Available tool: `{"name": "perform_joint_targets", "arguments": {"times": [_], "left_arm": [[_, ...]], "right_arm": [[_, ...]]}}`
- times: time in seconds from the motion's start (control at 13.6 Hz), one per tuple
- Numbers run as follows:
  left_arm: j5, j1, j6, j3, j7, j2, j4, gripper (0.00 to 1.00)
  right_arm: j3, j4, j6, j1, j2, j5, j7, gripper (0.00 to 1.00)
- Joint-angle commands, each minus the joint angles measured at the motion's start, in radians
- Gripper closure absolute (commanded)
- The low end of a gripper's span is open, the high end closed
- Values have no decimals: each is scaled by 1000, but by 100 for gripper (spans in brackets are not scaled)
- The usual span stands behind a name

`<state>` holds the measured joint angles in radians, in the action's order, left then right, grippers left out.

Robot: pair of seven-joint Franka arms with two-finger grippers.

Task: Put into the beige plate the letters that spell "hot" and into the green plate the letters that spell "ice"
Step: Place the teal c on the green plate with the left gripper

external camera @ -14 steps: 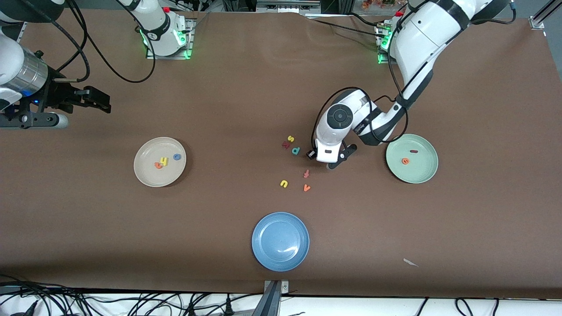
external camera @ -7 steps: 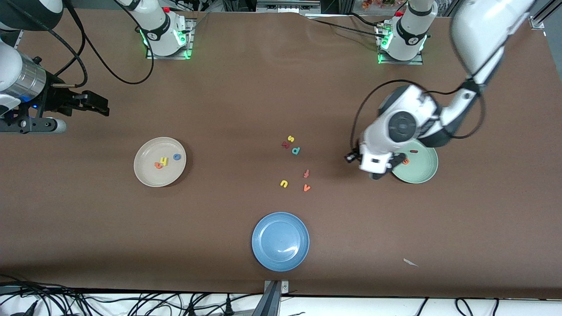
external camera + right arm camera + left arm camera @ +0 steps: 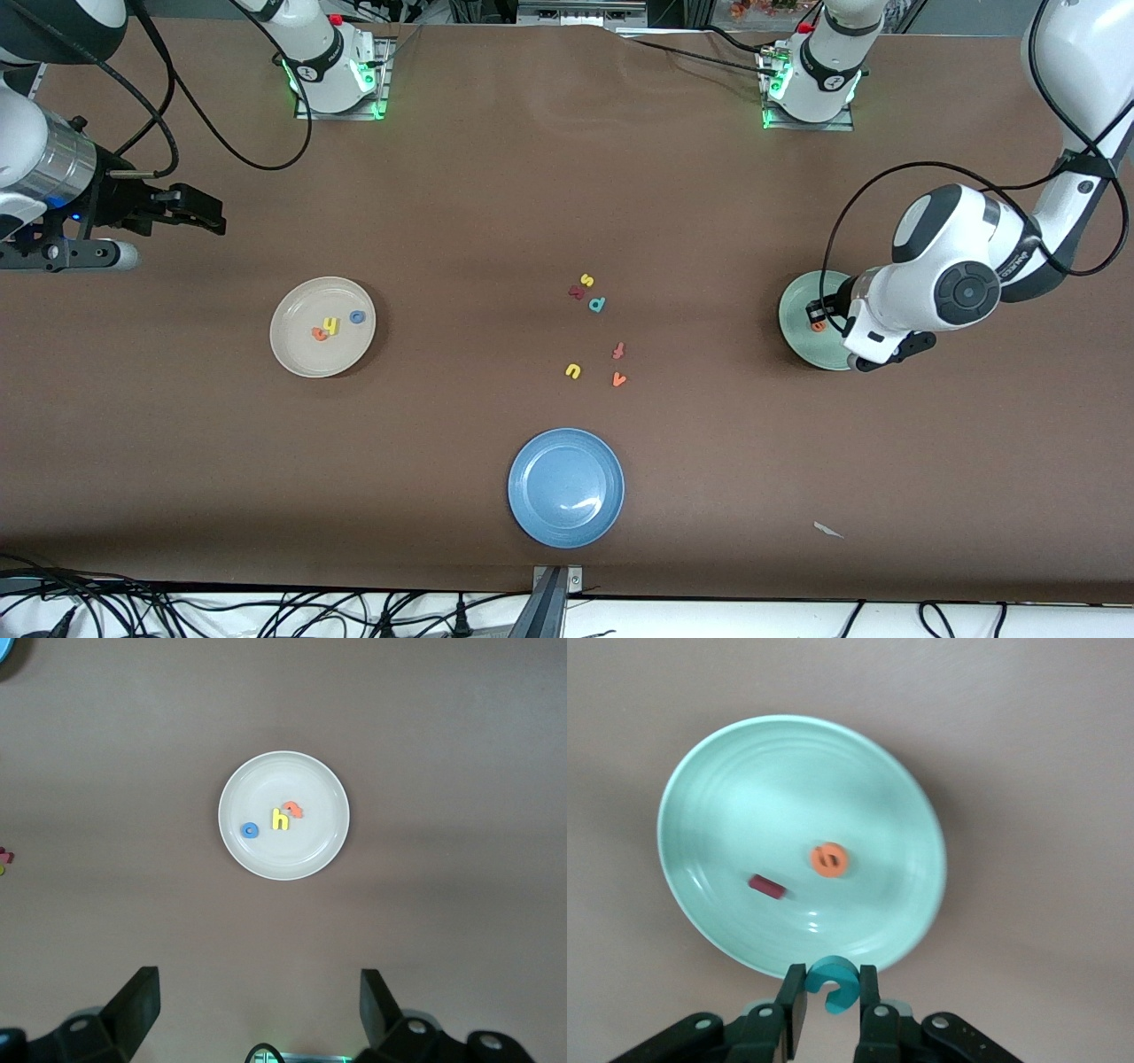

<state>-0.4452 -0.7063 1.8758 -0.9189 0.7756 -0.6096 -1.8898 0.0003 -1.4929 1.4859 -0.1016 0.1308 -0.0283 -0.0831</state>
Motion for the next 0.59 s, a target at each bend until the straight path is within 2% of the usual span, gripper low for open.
{"name": "perform_joint_targets", "arguments": {"times": [0.0, 0.15, 0.22, 0.29, 0.37, 0.44, 0.51], "left_arm": [[-82, -4, 14, 17, -18, -73, -12, 88], [-95, -2, 57, 40, -18, -96, -22, 83], [-93, 1, 78, 48, -16, -99, -26, 73], [-95, 2, 85, 55, -16, -102, -25, 48], [-95, 2, 85, 60, -18, -104, -19, 9], [-95, 2, 85, 58, -16, -101, -12, 1], [-95, 2, 80, 57, -12, -95, -5, 1]], "right_arm": [[6, 14, -1, 14, 13, -15, 17, 0], [6, 14, -1, 13, 19, -13, 16, 0], [6, 16, -1, 13, 21, -13, 16, 0], [6, 14, -1, 13, 21, -13, 16, 0], [6, 16, -1, 13, 21, -15, 16, 0], [6, 14, -1, 13, 23, -15, 16, 0], [6, 14, -1, 13, 23, -13, 16, 0]]}}
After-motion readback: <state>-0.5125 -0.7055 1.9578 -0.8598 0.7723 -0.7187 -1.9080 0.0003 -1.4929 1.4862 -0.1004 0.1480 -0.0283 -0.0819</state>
